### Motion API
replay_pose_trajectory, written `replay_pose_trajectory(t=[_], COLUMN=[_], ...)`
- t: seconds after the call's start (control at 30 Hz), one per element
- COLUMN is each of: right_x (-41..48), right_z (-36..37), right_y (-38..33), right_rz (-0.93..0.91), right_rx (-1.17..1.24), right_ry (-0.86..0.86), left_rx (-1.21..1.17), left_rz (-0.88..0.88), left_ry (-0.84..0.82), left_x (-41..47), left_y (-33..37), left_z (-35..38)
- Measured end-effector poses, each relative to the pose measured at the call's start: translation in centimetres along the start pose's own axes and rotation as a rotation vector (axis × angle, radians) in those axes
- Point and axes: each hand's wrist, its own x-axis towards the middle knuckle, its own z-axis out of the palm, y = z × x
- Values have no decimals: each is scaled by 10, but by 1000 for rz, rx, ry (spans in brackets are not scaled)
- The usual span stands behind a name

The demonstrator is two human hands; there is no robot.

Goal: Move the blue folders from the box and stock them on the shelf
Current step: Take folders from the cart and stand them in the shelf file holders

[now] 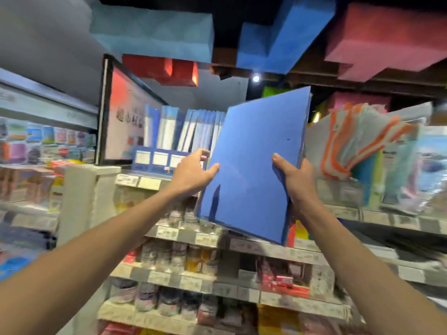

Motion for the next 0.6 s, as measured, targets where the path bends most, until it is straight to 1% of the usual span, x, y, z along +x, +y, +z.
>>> replay_pose_trajectory(t=[0.1, 0.17, 0.27, 0.4, 0.53, 0.6], right_x=[40, 61, 93, 141, 191, 219], right_z=[-23, -33, -41, -34, -17, -4], right_y=[5, 4, 10, 30, 49, 56], right_rz=[-127, -194, -260, -332, -394, -385], right_rx=[-170, -235, -273, -322, -338, -324], right_ry=[128, 202, 277, 382, 434, 450], left_rx=[72, 129, 195, 219, 214, 229], left_rz=[105, 162, 217, 260, 334, 373], left_ry=[10, 25, 53, 92, 141, 148], left_x=[23, 41, 69, 117, 168, 194], left_y=[15, 16, 8, -16, -44, -56], left_z=[31, 48, 66, 92, 120, 130])
